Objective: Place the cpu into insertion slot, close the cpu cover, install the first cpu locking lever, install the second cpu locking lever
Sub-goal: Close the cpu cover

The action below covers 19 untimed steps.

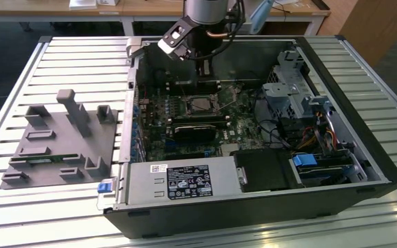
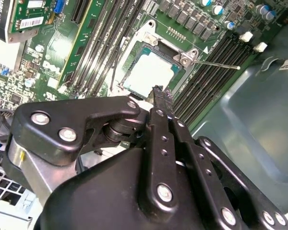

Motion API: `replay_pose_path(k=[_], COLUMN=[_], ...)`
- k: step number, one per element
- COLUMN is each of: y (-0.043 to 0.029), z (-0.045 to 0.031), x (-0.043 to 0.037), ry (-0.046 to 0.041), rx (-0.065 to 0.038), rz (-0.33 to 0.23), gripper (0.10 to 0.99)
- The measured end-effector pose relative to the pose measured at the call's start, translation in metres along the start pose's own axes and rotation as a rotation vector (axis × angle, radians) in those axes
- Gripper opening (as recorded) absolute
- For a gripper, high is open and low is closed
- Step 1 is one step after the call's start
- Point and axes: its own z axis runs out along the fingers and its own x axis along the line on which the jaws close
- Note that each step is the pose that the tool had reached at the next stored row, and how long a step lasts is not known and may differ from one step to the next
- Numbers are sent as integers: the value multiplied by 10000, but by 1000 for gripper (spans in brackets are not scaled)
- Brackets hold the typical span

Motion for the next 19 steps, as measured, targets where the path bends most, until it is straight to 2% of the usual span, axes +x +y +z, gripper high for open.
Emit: replay_pose_path(k=[3, 4, 5, 9, 12, 19], y=[1, -1, -1, -2, 5, 222], z=[-10, -12, -12, -12, -12, -9], x=[0, -9, -20, -81, -91, -92], ry=[14, 79, 94, 115, 136, 151], rx=[2, 4, 3, 4, 5, 33], rz=[0, 0, 1, 0, 1, 0], gripper=[106, 106, 106, 106, 106, 106])
